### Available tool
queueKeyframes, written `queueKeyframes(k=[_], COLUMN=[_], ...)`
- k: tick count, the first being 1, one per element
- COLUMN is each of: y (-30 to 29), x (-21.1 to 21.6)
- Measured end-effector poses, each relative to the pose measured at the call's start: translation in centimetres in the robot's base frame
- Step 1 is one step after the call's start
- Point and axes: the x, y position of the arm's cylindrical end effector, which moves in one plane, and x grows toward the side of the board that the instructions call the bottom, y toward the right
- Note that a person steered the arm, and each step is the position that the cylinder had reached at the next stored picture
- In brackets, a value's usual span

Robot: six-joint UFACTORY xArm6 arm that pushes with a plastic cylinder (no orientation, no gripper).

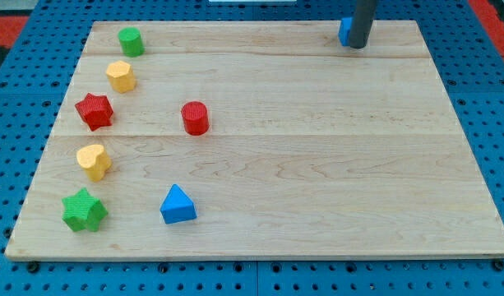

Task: Move green circle towards center

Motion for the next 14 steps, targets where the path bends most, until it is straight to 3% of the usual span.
queueKeyframes(k=[1, 3, 5, 9, 10, 12, 14], y=[-3.8, -20.2, -25.0, -42.4, -45.2, -45.2, -48.1], x=[0.3, 0.3, -5.9, -6.0, -6.0, -6.0, -3.8])
